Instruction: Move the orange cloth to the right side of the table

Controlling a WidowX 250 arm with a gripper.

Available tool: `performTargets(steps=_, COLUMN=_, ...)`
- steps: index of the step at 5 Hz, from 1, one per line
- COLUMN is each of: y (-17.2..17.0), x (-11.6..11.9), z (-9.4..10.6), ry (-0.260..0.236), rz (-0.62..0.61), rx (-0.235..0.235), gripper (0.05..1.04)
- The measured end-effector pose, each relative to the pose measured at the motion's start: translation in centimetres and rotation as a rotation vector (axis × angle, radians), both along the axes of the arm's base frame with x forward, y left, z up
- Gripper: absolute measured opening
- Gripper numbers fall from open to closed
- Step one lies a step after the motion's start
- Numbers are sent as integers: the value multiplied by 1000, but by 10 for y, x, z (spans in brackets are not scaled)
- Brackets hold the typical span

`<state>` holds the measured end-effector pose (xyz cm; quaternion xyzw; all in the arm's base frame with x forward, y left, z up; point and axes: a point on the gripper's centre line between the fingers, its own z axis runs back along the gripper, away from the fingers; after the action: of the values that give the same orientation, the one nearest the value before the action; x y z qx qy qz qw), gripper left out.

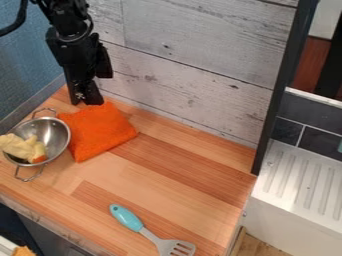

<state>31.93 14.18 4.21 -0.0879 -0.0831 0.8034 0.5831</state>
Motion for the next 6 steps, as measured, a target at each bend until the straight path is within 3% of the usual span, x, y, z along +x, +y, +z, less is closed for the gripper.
performTargets(steps=1, y=-1, x=-4, z=-13, ry=36, rz=7, rx=-15, gripper=999)
performTargets(steps=2, y=-2, x=-8, z=-35, ry=100, rz=33, rx=-1, gripper=999)
performTargets(steps=3, y=-2, x=-10, z=-47, ry=124, rz=46, rx=1, gripper=999)
performTargets(steps=5, y=4, x=-14, z=-65, ry=147, rz=96, rx=28, gripper=999)
performTargets(steps=6, y=2, x=-14, z=-68, ry=128, rz=134, rx=19, gripper=999)
